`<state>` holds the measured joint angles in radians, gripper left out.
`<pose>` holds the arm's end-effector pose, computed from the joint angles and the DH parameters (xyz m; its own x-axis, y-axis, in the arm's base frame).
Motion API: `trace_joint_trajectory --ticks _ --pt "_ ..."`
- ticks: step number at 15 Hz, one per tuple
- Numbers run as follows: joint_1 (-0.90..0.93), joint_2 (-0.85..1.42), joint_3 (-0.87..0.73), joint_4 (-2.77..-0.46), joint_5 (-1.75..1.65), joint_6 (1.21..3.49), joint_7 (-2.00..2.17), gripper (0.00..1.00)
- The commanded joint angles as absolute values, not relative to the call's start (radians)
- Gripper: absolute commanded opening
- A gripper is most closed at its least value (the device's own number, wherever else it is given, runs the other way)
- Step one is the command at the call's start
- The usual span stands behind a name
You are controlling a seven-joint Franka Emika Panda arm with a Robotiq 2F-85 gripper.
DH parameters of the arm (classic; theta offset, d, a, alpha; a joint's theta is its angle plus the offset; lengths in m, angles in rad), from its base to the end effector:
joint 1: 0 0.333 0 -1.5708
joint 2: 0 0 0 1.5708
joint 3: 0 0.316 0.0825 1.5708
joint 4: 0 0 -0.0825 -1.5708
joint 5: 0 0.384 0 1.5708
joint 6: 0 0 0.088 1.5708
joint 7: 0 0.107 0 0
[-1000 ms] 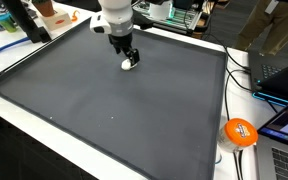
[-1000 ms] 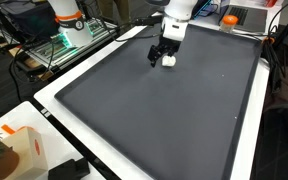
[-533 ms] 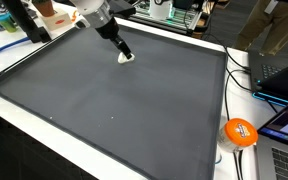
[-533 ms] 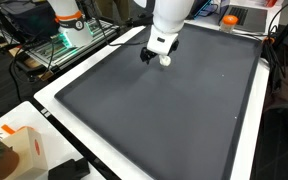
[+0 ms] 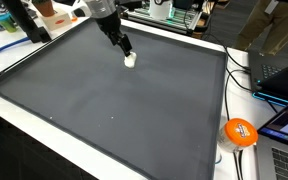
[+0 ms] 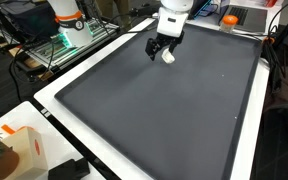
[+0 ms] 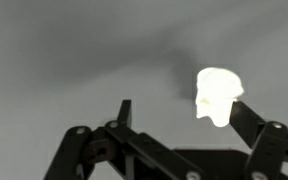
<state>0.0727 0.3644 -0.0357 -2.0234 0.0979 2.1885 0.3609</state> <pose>0.5773 0.0253 0.2532 0.9054 -0.3717 -0.2053 -0.3759 -0.9264 0.0195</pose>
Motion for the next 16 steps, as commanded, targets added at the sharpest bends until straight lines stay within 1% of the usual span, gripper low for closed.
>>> trace_joint_trajectory --ticks 1,4,8,11,16 --pt "0.153 0.33 -0.063 -2.101 -0.096 2.287 0.473 1.0" --pt "0.192 0.317 -0.087 -2.127 -0.245 2.349 0.584 1.0" --pt "0.171 0.256 -0.071 -2.15 -0.228 2.344 0.603 1.0" --pt "0.137 0.133 -0.046 -2.211 -0.182 2.314 0.505 1.0" --pt "0.13 -0.088 0.017 -2.379 -0.114 2.26 0.352 1.0"
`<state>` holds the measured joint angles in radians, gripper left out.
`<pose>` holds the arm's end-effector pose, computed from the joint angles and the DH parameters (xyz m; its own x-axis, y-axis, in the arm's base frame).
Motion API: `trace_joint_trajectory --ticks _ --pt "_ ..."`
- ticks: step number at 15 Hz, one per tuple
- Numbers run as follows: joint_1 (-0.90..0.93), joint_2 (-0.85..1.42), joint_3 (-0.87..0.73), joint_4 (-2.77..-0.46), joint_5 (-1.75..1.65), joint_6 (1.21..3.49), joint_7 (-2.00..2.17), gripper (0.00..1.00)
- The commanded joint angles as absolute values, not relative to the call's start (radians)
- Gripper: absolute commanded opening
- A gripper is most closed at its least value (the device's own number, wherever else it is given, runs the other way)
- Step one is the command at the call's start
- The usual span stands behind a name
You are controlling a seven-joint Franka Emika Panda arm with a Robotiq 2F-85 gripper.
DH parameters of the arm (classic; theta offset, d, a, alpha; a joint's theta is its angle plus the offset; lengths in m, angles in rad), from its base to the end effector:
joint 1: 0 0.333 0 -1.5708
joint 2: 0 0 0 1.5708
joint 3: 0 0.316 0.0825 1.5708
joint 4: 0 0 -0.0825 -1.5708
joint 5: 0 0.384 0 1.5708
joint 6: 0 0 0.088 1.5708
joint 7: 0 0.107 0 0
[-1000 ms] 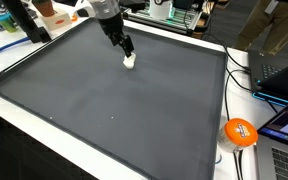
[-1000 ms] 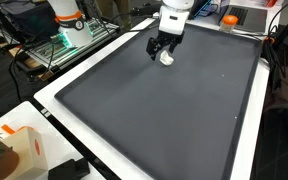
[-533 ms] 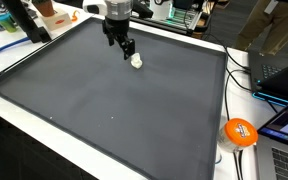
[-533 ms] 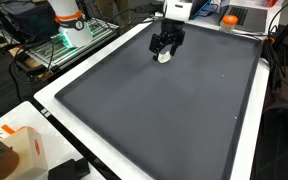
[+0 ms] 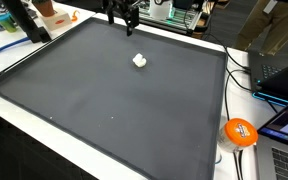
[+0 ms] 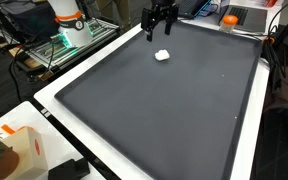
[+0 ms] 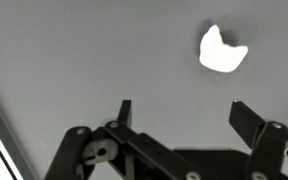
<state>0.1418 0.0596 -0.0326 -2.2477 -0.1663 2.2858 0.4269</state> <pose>0.5242 0.0537 0.3381 0.9786 -0.2040 0.0257 -0.2056 -0.9706 0.1251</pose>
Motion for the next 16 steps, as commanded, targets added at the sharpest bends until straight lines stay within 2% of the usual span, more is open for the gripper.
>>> trace_joint_trajectory --ticks 1,3,4,8,16 --pt "0.134 -0.122 0.034 -2.405 -0.086 2.256 0.336 1.0" --pt "0.145 -0.193 0.074 -2.457 -0.058 2.276 0.336 1.0" --pt "0.118 -0.102 0.071 -2.376 -0.088 2.266 0.359 1.0" --pt "0.111 -0.117 0.088 -2.38 -0.086 2.266 0.364 1.0" --pt "0.153 0.152 0.152 -1.948 -0.092 1.794 0.321 1.0"
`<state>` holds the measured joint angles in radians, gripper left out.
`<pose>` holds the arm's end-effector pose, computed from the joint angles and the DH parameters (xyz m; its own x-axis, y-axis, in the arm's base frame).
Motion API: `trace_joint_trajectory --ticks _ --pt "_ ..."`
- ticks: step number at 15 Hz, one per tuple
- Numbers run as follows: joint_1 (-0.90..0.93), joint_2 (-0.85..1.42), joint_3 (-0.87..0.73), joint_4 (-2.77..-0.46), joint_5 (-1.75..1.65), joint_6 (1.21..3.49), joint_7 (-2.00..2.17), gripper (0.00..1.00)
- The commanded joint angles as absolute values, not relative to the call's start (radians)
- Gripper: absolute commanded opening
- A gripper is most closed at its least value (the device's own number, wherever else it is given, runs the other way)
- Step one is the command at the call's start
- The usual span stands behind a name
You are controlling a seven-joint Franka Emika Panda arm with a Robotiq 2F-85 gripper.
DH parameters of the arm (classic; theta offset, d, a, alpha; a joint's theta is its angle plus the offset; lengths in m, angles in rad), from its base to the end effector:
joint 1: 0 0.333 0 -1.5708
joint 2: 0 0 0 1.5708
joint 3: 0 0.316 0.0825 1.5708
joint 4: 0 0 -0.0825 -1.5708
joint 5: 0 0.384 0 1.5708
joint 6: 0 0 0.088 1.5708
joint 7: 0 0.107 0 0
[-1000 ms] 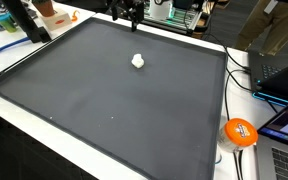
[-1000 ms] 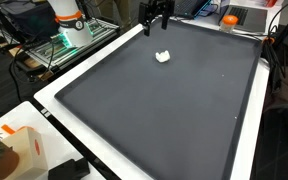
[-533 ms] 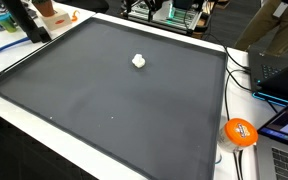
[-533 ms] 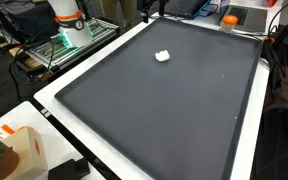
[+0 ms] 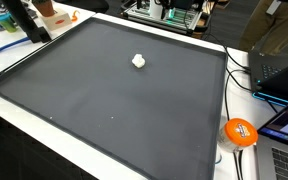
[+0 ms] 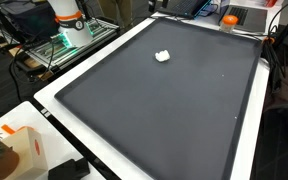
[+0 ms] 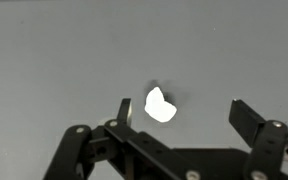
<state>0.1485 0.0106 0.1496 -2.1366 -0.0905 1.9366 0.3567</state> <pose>0.4957 0.1457 0.3852 0.9848 -0.0292 -0.1710 -0.0046 -0.9897 0.1429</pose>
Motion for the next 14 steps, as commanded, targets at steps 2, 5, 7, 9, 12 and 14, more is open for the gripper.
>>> trace_joint_trajectory --ticks 2,5,7,9,12,14 --pt "0.156 0.25 0.145 -1.832 -0.1 1.723 0.287 1.0" --pt "0.16 0.403 0.126 -1.674 -0.103 1.598 0.229 1.0" --pt "0.167 0.324 0.122 -1.766 -0.091 1.675 0.253 1.0" --pt "0.168 0.334 0.12 -1.76 -0.091 1.678 0.253 1.0" --pt "0.171 0.314 0.122 -1.76 -0.092 1.677 0.253 1.0" --pt "0.171 0.307 0.122 -1.763 -0.092 1.677 0.253 1.0"
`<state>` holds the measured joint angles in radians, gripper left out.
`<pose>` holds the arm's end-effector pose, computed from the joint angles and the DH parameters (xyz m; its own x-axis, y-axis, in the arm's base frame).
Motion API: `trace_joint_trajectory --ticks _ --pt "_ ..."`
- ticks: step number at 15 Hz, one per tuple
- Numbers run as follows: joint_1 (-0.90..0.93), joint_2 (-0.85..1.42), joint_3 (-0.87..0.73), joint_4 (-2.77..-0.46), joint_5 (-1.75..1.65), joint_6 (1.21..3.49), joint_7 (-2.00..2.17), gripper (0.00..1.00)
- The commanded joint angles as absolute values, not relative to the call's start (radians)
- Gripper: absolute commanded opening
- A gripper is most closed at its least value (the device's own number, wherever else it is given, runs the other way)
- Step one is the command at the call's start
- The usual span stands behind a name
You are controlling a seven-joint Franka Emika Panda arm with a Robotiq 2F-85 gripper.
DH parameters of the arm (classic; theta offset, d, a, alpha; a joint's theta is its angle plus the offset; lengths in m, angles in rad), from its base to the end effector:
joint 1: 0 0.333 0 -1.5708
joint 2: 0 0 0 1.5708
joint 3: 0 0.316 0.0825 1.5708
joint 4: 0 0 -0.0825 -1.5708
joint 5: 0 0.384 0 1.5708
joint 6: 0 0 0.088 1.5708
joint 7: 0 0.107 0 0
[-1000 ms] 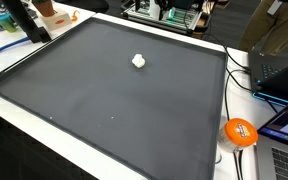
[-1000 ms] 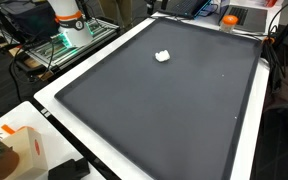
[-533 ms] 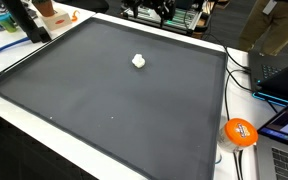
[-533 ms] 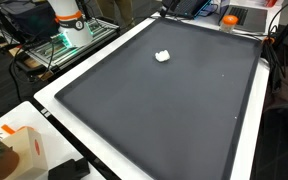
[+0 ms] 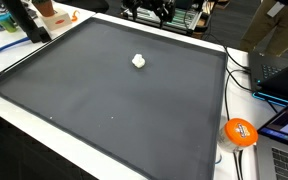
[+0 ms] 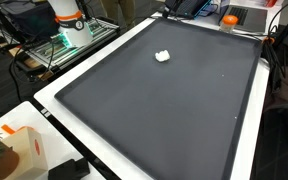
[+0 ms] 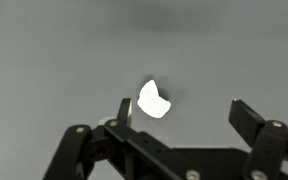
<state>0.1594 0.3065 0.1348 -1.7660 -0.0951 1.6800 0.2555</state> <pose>0.5695 0.1577 0.3660 0.9334 0.0394 -0.3566 0.0942 -0.9860 0.1375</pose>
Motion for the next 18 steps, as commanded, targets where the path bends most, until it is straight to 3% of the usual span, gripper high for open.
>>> trace_joint_trajectory --ticks 1,18 --pt "0.171 0.307 0.122 -1.763 -0.092 1.677 0.253 1.0" --pt "0.184 0.826 0.062 -1.256 -0.027 1.372 0.282 1.0"
